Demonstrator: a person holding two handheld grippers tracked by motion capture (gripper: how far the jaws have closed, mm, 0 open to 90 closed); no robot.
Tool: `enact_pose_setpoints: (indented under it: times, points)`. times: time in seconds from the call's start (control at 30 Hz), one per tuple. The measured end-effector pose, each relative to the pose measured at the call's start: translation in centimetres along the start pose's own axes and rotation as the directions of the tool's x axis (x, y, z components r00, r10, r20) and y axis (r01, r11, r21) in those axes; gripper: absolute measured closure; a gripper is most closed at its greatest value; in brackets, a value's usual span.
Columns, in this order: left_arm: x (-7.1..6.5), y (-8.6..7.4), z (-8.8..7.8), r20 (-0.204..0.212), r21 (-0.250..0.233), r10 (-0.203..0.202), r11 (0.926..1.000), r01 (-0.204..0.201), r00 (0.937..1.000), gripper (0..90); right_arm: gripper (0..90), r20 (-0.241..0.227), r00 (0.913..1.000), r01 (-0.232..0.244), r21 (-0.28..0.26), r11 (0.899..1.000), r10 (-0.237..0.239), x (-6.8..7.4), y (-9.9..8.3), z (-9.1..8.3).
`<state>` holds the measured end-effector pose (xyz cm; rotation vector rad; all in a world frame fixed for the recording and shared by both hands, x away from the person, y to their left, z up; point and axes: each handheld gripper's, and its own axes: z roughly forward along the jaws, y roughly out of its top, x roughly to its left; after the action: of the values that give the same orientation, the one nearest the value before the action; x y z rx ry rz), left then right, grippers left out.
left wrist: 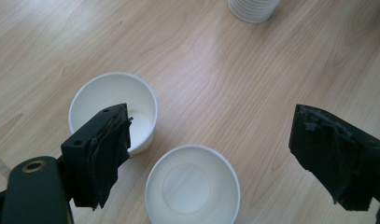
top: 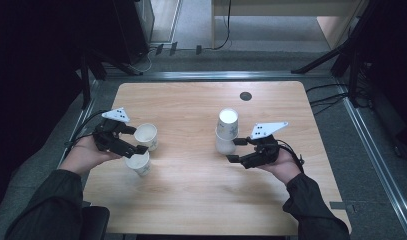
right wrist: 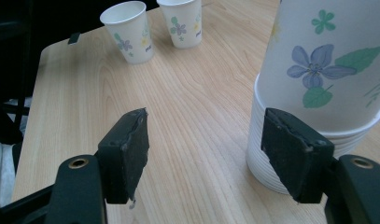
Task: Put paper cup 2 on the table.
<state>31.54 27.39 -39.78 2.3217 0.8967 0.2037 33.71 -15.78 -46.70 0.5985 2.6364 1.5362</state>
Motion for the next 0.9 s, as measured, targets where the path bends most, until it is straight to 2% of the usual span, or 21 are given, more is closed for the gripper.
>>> enact_pose_setpoints:
  times: [0.23, 0.63, 0.9]
  points:
    - [-0.7, 1.1, 0.9, 0.019, -0.04, -0.014, 0.9991, 0.015, 0.9997, 12.9, 32.3, 0.005, 1.0, 0.002, -0.004, 1.0, -0.002, 0.1, 0.0, -0.3]
    - [-3.0, 3.5, 3.2, 0.062, -0.097, 0.029, 0.995, -0.023, 0.9976, 13.1, 32.3, 0.011, 0.9998, 0.016, -0.003, 1.0, -0.016, 0.2, -0.1, -0.4]
    - [-4.8, 4.3, 5.5, 0.094, -0.105, 0.053, 0.9935, -0.043, 0.9941, 13.2, 32.3, 0.012, 0.9998, 0.017, -0.007, 1.0, -0.017, 0.2, 0.0, -0.6]
